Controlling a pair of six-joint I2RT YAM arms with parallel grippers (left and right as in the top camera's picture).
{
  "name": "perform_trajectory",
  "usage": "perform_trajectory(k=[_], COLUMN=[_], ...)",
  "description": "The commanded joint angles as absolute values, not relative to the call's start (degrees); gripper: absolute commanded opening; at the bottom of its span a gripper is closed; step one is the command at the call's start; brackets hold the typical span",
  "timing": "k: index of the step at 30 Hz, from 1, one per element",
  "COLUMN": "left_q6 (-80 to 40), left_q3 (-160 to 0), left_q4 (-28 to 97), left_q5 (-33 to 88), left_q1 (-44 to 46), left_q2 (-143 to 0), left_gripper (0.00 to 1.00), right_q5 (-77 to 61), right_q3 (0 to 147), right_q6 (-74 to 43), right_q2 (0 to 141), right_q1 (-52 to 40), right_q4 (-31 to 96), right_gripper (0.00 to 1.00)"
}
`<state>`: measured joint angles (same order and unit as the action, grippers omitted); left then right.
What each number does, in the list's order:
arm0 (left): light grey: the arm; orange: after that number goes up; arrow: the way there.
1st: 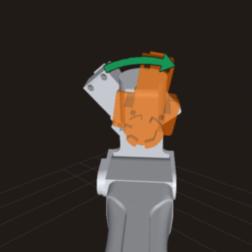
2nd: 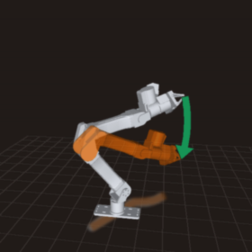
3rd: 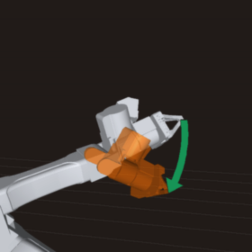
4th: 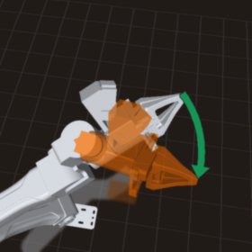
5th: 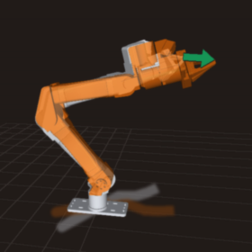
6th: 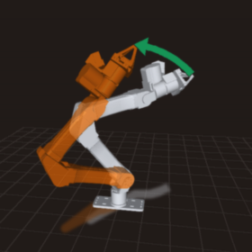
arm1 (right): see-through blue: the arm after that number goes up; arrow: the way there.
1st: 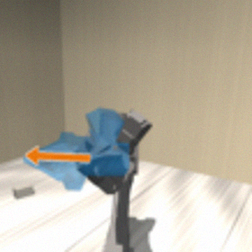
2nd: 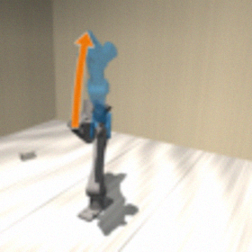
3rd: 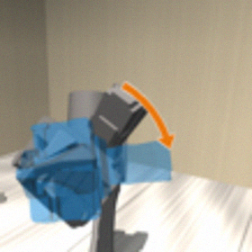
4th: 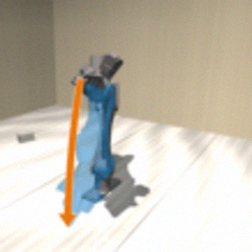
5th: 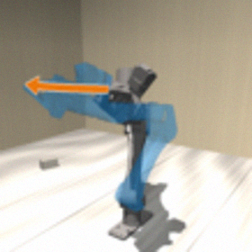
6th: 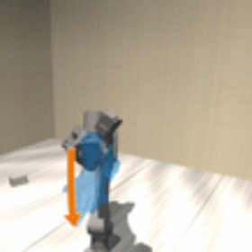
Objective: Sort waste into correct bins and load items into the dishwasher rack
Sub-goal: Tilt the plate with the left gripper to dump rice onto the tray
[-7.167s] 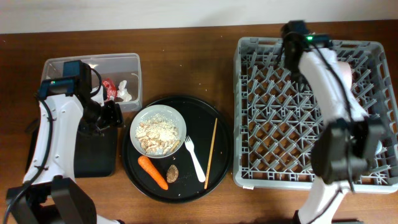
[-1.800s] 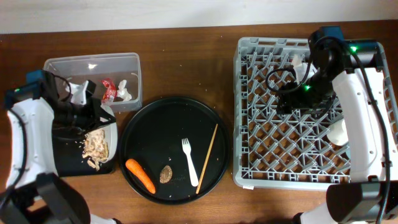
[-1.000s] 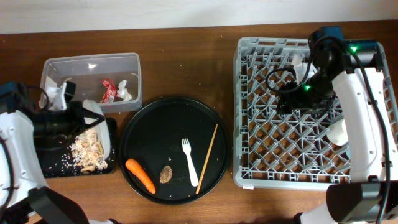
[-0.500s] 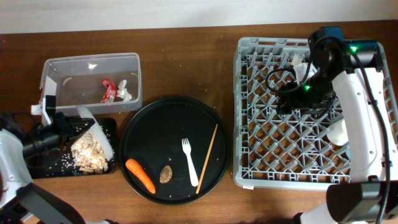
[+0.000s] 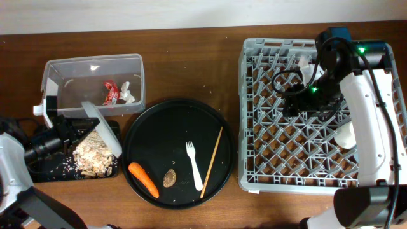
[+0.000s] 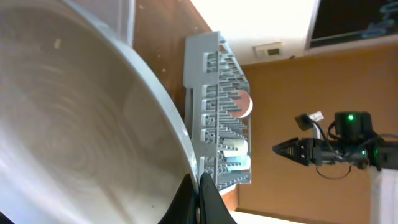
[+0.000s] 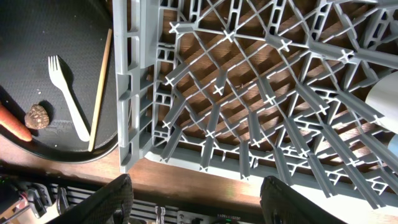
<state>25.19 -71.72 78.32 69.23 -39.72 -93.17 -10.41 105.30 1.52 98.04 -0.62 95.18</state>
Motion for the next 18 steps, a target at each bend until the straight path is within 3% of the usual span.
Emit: perform_trajectory(k=[1,18], left_q6=[25.8,33.1], left_q3=[-71.4,-71.4], left_q4=[77.1,82.5], left_q5=[70.1,72.4], left_q1=[-41.2,-45.2], left_q2=[-91.9,-91.8], left_gripper=[0.0,0.0], right_q5=[-9.6,-9.6], right_q3=[105.4,105.4], right_q6=[1.7,1.7], right_q2=[98.1,98.1], right_q1=[-0.4,-0.4], right_q4=[95.2,95.2], right_gripper=[0.69,0.69])
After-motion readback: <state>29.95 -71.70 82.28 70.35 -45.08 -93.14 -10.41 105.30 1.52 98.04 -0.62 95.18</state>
